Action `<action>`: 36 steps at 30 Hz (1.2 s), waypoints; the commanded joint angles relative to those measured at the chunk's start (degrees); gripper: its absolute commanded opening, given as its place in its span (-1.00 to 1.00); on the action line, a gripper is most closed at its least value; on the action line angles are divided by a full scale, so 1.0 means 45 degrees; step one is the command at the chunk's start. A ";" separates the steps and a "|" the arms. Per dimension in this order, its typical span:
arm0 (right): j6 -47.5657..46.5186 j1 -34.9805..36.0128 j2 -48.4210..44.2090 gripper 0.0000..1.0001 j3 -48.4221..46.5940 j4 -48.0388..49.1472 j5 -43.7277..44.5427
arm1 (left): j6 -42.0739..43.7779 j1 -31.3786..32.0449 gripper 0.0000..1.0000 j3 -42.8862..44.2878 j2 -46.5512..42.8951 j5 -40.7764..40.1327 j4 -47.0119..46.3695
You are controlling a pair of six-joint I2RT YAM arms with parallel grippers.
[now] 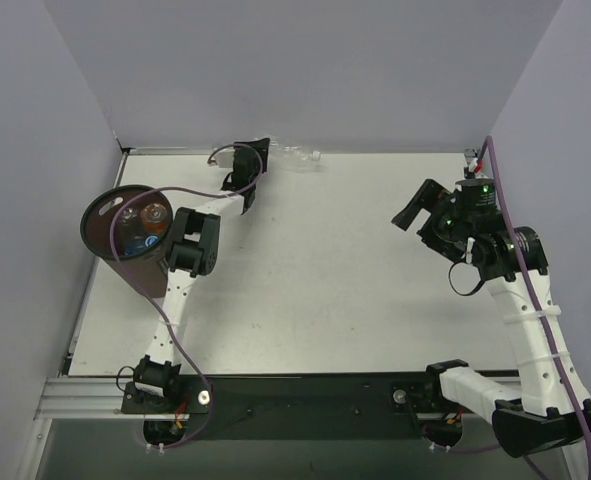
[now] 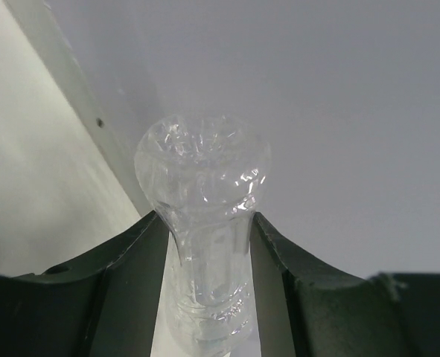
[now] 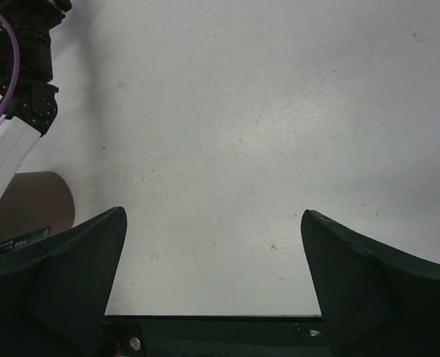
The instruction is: Put the plastic bottles in the bin
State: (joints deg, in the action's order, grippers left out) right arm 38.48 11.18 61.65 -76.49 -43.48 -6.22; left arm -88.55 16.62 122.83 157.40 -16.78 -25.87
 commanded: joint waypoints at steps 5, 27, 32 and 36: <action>0.0355 0.0016 -0.0808 0.95 0.0220 0.0347 0.0269 | 0.1749 0.1168 -0.82 -0.1293 -0.3453 0.1324 -0.1029; 0.1019 0.0814 0.1416 0.94 -0.0795 0.3588 -0.1196 | 1.1899 0.1814 -0.91 -1.0065 -1.8443 0.0180 0.4963; 0.0786 0.1479 0.1847 0.94 -0.1185 0.3999 -0.1236 | 1.3660 0.1658 -0.94 -1.1297 -2.1420 -0.2908 0.7270; 0.0805 0.1812 0.2432 0.94 -0.1556 0.3999 -0.1353 | 1.5476 0.1619 -0.94 -1.1358 -2.2906 -0.4824 0.7934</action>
State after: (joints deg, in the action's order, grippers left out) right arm 42.37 18.06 70.87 -80.18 -28.25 -11.38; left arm -30.26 24.21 72.23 57.08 -26.85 2.50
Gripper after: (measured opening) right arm 0.972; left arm 0.534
